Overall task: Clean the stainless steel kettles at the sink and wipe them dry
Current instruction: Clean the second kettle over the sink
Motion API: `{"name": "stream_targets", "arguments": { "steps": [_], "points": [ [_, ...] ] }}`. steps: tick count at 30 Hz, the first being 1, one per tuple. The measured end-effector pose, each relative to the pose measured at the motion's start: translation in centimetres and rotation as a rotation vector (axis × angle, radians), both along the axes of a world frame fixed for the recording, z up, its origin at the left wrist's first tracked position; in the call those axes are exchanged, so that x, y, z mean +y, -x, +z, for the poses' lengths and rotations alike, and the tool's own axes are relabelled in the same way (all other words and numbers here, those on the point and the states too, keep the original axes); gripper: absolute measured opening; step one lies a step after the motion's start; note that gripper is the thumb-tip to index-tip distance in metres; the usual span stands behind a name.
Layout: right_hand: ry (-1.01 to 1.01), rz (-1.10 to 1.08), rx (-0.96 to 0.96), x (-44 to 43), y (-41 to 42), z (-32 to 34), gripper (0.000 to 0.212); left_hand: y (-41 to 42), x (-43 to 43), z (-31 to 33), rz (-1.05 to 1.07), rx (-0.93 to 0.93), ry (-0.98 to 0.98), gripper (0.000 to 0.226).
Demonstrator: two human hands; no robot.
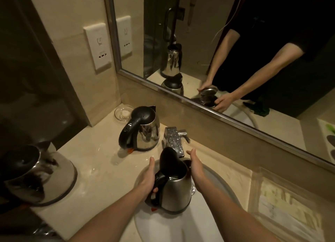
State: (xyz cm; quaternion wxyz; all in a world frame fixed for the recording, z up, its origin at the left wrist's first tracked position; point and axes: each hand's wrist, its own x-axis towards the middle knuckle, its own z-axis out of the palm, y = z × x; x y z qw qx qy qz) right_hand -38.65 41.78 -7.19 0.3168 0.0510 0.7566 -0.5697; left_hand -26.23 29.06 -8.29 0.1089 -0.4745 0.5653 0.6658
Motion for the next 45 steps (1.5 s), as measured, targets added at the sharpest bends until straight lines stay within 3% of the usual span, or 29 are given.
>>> {"name": "stream_targets", "arguments": {
  "steps": [7,19,25,28,32,45],
  "points": [
    [-0.009,0.09,0.063,-1.6,2.2,0.0,0.057,2.1,-1.2,-2.3,-0.016,0.024,-0.015,0.09],
    [-0.031,0.164,0.172,-1.7,2.5,0.2,0.051,3.3,-2.0,-2.5,0.052,0.035,-0.08,0.088],
    [0.028,0.122,0.091,-2.0,2.7,0.4,0.06,3.4,-2.6,-1.8,0.029,0.014,-0.054,0.085],
    [0.049,0.098,0.064,-2.0,2.7,0.6,0.061,3.4,-2.8,-1.4,0.035,0.012,-0.04,0.073],
    [0.046,0.081,0.047,-2.1,2.9,0.7,0.06,3.5,-2.7,-1.3,0.019,0.02,-0.03,0.088],
    [0.047,0.05,0.032,-2.5,3.2,0.2,0.062,3.1,-3.1,-1.1,0.085,0.042,-0.06,0.088]
  ]
}}
